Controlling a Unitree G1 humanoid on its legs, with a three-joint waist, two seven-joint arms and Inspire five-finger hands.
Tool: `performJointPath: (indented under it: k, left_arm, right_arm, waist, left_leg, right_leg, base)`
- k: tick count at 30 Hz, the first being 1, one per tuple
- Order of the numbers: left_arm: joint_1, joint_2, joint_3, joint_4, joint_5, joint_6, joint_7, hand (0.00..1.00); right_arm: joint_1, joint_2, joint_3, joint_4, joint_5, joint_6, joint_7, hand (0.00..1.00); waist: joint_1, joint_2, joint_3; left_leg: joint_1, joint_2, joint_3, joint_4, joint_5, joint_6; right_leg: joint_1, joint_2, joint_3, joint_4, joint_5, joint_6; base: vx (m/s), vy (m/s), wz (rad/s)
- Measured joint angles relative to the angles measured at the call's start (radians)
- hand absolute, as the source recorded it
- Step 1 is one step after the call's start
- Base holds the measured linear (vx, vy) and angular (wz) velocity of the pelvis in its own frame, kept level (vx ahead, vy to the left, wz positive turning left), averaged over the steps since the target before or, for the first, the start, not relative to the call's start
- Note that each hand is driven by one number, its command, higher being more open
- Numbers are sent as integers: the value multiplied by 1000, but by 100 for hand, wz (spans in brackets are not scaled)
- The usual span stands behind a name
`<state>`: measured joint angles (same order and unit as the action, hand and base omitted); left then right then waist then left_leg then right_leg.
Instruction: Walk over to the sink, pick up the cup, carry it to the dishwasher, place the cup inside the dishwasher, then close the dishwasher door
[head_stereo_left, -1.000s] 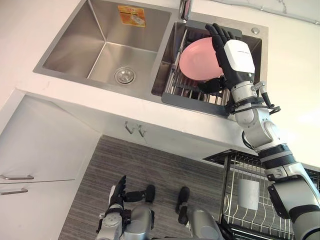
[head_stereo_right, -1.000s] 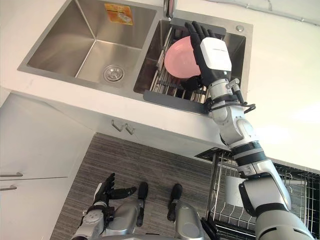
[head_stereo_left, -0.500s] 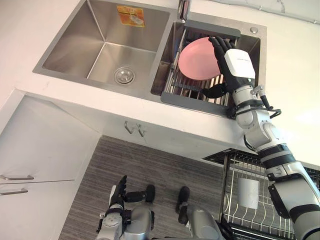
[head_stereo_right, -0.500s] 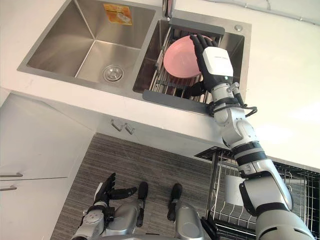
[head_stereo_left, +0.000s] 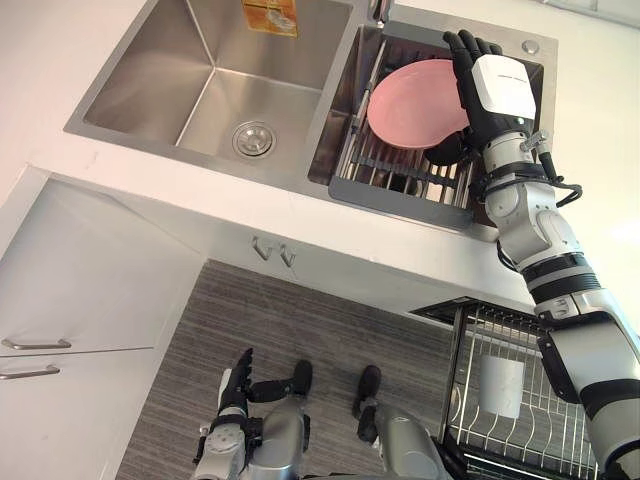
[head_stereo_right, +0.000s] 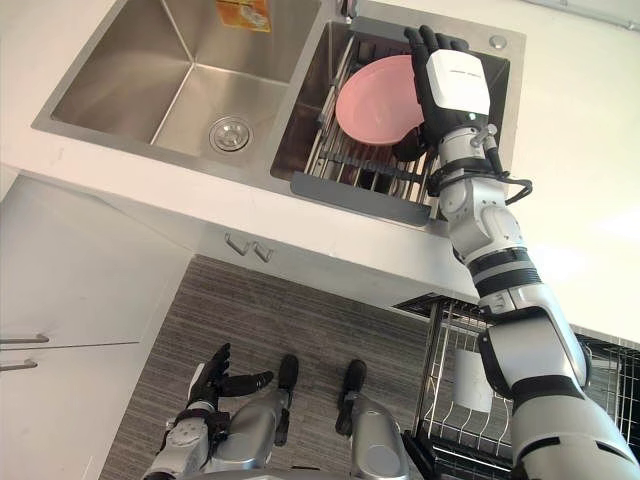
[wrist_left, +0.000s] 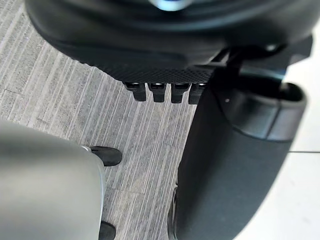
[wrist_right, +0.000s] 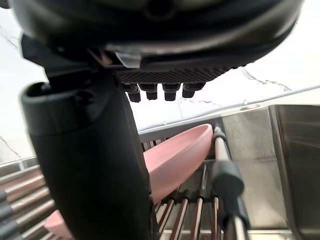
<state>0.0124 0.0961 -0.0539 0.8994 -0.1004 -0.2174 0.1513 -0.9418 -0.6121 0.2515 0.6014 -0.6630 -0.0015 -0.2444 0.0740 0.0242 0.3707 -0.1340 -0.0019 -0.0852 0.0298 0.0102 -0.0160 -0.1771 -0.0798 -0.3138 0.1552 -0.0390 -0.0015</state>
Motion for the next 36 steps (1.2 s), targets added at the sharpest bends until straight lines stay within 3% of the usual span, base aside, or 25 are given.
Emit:
performJointPath:
  k: [1, 11, 24, 36]
  left_arm:
    - [0, -1, 0, 0, 0, 0, 1, 100]
    - [-11, -6, -35, -1, -2, -2, 5, 100]
    - [-17, -9, -36, -1, -18, -4, 4, 100]
    - [-18, -10, -32, 3, -16, 4, 3, 100]
  right_arm:
    - [-4, 0, 0, 9, -1, 0, 0, 0]
    - [-85, -21, 13, 63, -47, 16, -31, 0]
    - [-98, -31, 21, 27, -26, -11, -48, 0]
    - [128, -4, -97, -313, 14, -24, -52, 0]
  waist:
    - [0, 1, 1]
    - [-2, 33, 19]
    - [8, 36, 25]
    - [5, 34, 25]
  left_leg:
    - [-1, 0, -1, 1, 0, 0]
    - [-25, 1, -4, 11, 2, -2]
    - [-31, 5, -15, 5, 6, -6]
    - [1, 6, 0, -9, 6, -6]
  right_leg:
    - [-1, 0, -1, 0, 0, 0]
    - [-17, 2, -5, -2, 6, -3]
    - [-19, 6, -16, -13, 8, -5]
    - [-2, 7, 2, -12, 8, -4]
  base:
    - [-6, -5, 5]
    - [0, 0, 0]
    - [-2, -6, 2]
    - [1, 1, -3]
